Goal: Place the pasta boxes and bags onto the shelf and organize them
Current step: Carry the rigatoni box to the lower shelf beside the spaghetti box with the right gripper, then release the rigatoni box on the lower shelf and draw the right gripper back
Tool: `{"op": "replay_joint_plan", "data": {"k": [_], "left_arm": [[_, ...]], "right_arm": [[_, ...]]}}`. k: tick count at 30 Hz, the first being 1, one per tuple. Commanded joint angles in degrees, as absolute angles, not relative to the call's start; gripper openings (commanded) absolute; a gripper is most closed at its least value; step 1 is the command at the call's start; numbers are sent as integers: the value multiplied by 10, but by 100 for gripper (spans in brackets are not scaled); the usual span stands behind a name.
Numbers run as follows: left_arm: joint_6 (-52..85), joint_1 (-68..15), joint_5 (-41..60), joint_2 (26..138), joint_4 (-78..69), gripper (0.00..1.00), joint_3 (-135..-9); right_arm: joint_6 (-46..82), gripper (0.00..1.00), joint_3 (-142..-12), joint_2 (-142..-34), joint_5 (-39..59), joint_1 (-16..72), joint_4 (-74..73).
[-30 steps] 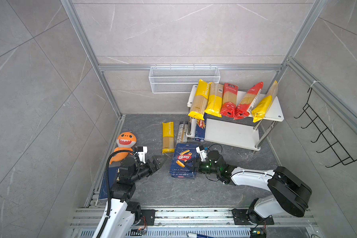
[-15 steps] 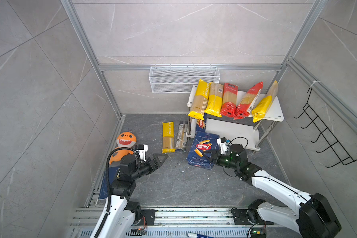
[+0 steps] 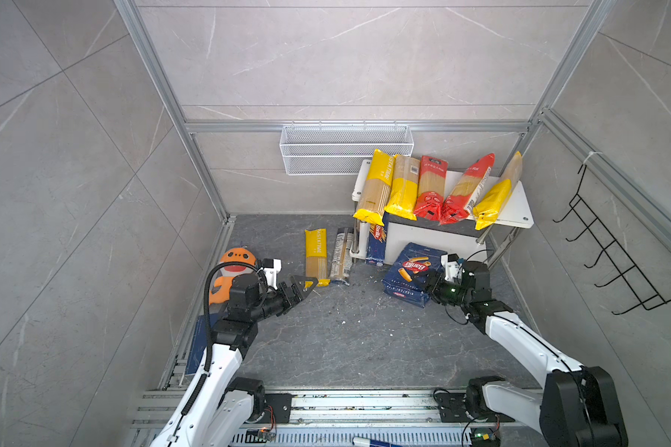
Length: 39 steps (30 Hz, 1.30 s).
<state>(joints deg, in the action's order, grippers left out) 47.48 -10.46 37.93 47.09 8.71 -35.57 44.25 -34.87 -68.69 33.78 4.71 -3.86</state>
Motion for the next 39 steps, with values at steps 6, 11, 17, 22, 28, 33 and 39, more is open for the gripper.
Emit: {"op": "replay_joint_plan", "data": {"k": [6, 11, 17, 22, 28, 33, 39], "left_arm": [[446, -103, 396, 532, 49, 100, -427], [449, -103, 398, 580, 20, 100, -452], [445, -103, 403, 625, 4, 100, -471], [442, -103, 403, 640, 0, 100, -475], [446, -104, 404, 654, -9, 100, -477], [451, -106, 406, 667, -21, 100, -480], [452, -107, 407, 670, -25, 100, -481]], "right_arm": [[382, 38, -472, -759, 396, 2, -93], [378, 39, -518, -834, 404, 0, -107], [366, 53, -560, -911, 393, -1, -113], [339, 89, -592, -942, 341, -2, -55], [298, 91, -621, -941, 259, -2, 34], [279, 91, -649, -951, 192, -1, 106], [277, 90, -659, -958, 151, 0, 139]]}}
